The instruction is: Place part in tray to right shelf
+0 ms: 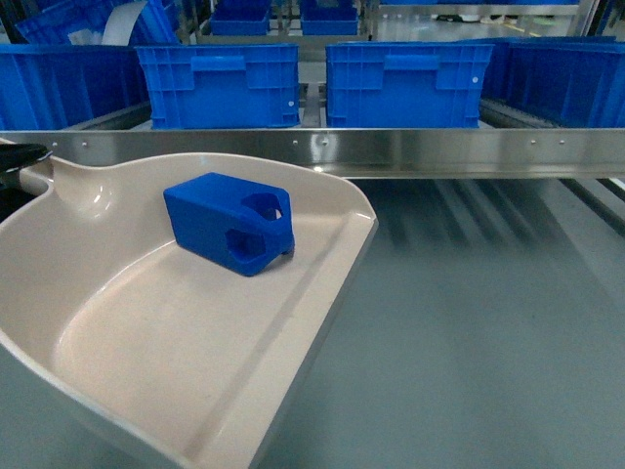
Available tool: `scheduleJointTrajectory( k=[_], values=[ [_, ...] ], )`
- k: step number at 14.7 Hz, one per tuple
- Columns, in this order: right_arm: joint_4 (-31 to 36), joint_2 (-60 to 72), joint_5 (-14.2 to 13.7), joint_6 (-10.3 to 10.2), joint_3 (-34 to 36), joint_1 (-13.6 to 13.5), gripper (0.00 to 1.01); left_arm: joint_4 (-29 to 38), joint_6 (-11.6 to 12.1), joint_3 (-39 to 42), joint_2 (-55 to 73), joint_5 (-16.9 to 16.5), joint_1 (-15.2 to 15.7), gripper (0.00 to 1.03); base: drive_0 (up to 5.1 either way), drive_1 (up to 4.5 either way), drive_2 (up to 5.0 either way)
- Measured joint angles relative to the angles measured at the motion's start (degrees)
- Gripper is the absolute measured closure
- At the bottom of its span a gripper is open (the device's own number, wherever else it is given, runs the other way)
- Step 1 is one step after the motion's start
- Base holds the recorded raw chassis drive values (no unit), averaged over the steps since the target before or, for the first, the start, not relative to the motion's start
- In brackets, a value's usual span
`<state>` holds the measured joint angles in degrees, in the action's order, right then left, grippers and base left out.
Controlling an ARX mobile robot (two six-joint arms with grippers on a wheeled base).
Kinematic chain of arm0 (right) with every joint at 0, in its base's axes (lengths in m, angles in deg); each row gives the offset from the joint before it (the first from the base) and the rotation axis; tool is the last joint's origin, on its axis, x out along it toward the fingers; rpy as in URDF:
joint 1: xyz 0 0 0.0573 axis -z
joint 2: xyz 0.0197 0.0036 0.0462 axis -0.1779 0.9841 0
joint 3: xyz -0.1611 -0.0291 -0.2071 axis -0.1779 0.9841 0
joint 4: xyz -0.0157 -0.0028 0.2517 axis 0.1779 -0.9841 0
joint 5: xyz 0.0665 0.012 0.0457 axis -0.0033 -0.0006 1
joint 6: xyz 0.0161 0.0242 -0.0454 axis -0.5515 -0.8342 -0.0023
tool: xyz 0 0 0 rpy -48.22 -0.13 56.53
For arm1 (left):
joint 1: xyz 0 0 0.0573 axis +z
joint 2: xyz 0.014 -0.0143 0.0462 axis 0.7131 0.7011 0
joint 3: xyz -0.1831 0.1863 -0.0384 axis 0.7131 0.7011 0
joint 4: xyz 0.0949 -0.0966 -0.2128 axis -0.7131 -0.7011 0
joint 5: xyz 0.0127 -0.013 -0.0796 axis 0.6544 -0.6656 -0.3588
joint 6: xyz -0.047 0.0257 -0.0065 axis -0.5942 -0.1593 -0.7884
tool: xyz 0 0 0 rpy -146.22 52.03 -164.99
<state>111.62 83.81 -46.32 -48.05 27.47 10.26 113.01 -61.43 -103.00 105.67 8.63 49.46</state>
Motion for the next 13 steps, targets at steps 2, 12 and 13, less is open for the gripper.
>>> scheduleJointTrajectory(
  k=[2, 12, 13],
  values=[
    [0.1, 0.0, 0.0, 0.0, 0.0, 0.0, 0.03, 0.1, 0.0, 0.0, 0.0, -0.2, 0.0, 0.85, 2.5, 1.97, -5.2],
    [0.1, 0.0, 0.0, 0.0, 0.0, 0.0, 0.03, 0.1, 0.0, 0.0, 0.0, -0.1, 0.0, 0.85, 1.0, 3.37, -4.6],
    [0.1, 0.0, 0.0, 0.0, 0.0, 0.0, 0.03, 0.0, 0.0, 0.0, 0.0, -0.1, 0.0, 0.85, 0.0, 4.29, -4.3]
  ],
)
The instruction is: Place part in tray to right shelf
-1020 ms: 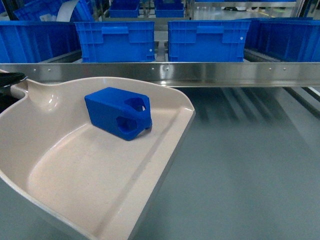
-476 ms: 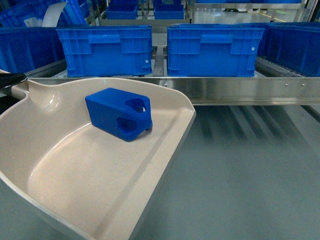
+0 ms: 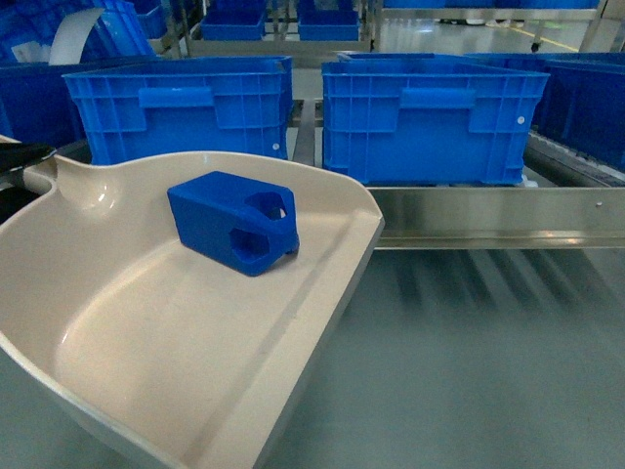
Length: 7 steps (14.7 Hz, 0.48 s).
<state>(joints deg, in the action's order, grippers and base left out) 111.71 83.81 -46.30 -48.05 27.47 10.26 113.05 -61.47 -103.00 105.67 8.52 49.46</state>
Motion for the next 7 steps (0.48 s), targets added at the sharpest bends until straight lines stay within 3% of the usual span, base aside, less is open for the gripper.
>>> scheduleJointTrajectory(
  k=[7],
  values=[
    [-0.3, 0.2, 0.0, 0.0, 0.0, 0.0, 0.03, -0.1, 0.0, 0.0, 0.0, 0.2, 0.0, 0.85, 0.0, 4.29, -4.2]
  ],
)
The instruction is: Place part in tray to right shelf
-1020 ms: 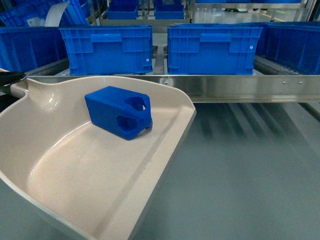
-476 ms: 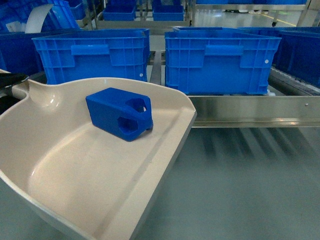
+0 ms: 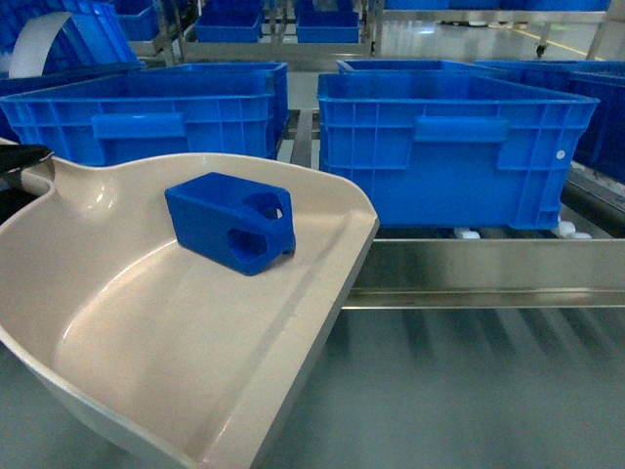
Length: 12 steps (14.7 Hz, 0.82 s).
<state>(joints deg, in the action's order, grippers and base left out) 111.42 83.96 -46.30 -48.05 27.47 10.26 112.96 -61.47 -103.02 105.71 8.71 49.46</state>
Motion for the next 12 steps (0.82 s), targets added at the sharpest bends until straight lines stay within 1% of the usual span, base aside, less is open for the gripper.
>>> scheduleJointTrajectory(
  k=[5, 7, 12],
  values=[
    [0.3, -0.3, -0.1, 0.0, 0.0, 0.0, 0.03, 0.2, 0.0, 0.0, -0.1, -0.6, -0.1, 0.85, 0.1, 4.3, -4.1],
    [0.3, -0.2, 0.0, 0.0, 0.0, 0.0, 0.03, 0.1, 0.0, 0.0, -0.1, 0.0, 0.3, 0.85, 0.1, 4.35, -4.2],
    [0.3, 0.0, 0.0, 0.0, 0.0, 0.0, 0.03, 0.2, 0.0, -0.1, 0.0, 0.0, 0.2, 0.85, 0.1, 4.35, -4.2]
  ],
)
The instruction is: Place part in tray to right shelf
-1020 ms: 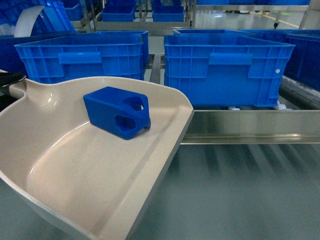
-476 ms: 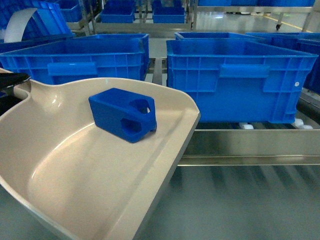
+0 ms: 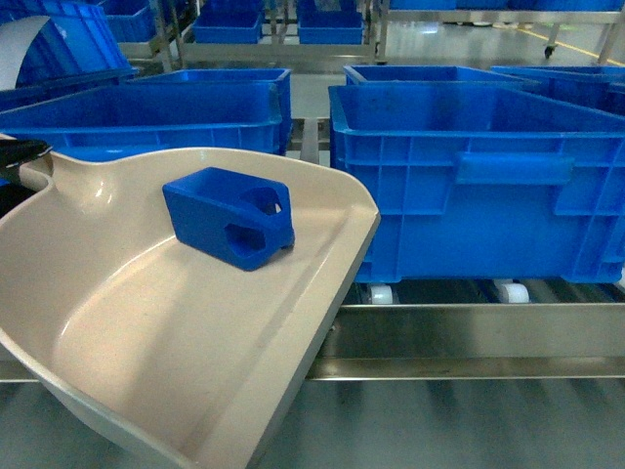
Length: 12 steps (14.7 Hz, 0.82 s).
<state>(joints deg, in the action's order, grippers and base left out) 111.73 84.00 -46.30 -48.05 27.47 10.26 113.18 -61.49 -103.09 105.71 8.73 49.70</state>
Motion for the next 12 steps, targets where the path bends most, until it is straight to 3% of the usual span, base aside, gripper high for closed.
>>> scheduleJointTrajectory(
  k=[10, 12],
  values=[
    [0.0, -0.2, 0.0, 0.0, 0.0, 0.0, 0.03, -0.1, 0.0, 0.0, 0.0, -0.2, 0.0, 0.85, 0.1, 4.35, -4.2],
    [0.0, -0.2, 0.0, 0.0, 0.0, 0.0, 0.03, -0.1, 0.0, 0.0, 0.0, -0.2, 0.0, 0.85, 0.0, 0.0, 0.0]
  ],
)
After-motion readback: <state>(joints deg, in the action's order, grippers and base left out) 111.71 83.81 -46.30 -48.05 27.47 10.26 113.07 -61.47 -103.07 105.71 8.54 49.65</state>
